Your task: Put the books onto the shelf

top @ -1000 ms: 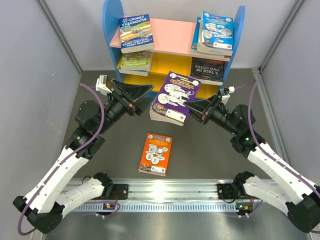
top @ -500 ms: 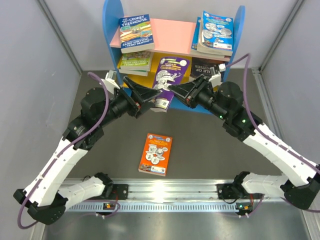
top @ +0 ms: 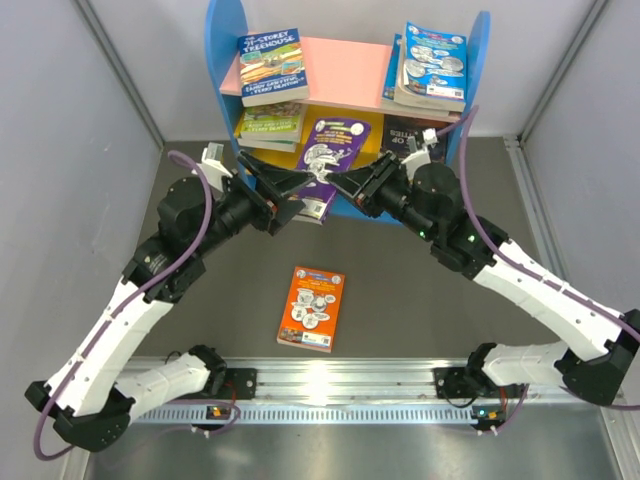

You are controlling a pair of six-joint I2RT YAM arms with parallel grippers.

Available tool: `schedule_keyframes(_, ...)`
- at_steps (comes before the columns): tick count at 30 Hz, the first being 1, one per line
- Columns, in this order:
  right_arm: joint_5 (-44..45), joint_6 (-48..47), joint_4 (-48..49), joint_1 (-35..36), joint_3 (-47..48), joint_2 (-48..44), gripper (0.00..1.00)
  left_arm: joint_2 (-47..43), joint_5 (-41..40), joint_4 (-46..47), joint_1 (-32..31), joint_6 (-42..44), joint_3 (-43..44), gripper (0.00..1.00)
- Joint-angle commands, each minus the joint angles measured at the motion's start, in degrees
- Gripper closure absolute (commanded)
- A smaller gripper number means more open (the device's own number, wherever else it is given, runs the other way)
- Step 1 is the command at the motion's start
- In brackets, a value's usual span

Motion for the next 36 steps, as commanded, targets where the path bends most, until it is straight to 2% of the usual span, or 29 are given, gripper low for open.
schedule_keyframes(1, 2.6, -1.7, 11.3, 1.2, 9.2, 0.0, 1.00, -0.2, 1.6, -3.5, -0.8, -6.3, -1.5, 0.05)
schedule_keyframes(4, 3.5, -4.0, 9.2, 1.3, 11.7, 1.1, 1.00, 0.1, 2.7, -4.6, -0.8, -10.2, -2.2, 0.06)
schedule_keyframes(9, 3.1, -2.4, 10.7, 1.3, 11.2, 0.9, 1.00, -0.7, -0.2, -8.9, -0.8, -10.9, -2.3, 0.05)
schedule_keyframes(19, 0.0, 10.1, 17.9, 1.5, 1.7, -2.8, 1.00, -2.2, -6.3, -10.8, -0.8, -12.4, -2.1, 0.05)
schedule_keyframes(23, -0.3, 17.2, 22.9, 1.5, -3.9, -4.1, 1.00, -2.4, -12.7, -14.8, -0.7, -12.3, -0.1, 0.07)
schedule_keyframes(25, -0.1, 20.6, 24.3, 1.5, -5.8, -4.9, 1.00, -2.8, -15.3, -17.6, -0.8, -12.4, 0.9, 0.16)
schedule_keyframes(27, 0.3, 23.3, 25.5, 1.5, -6.9, -5.5, 1.00, -3.4, -19.0, -19.4, -0.8, -12.6, 1.7, 0.31)
schedule_keyframes(30, 0.8, 28.9, 27.0, 1.6, -8.4, -6.1, 1.00, -3.2, -20.9, -20.6, -0.8, -12.9, 2.1, 0.33)
schedule_keyframes(36, 0.7, 33.1, 28.7, 2.8, -10.0, -6.4, 1.00, 0.7, -18.5, -19.4, -0.8, -12.4, 3.6, 0.38)
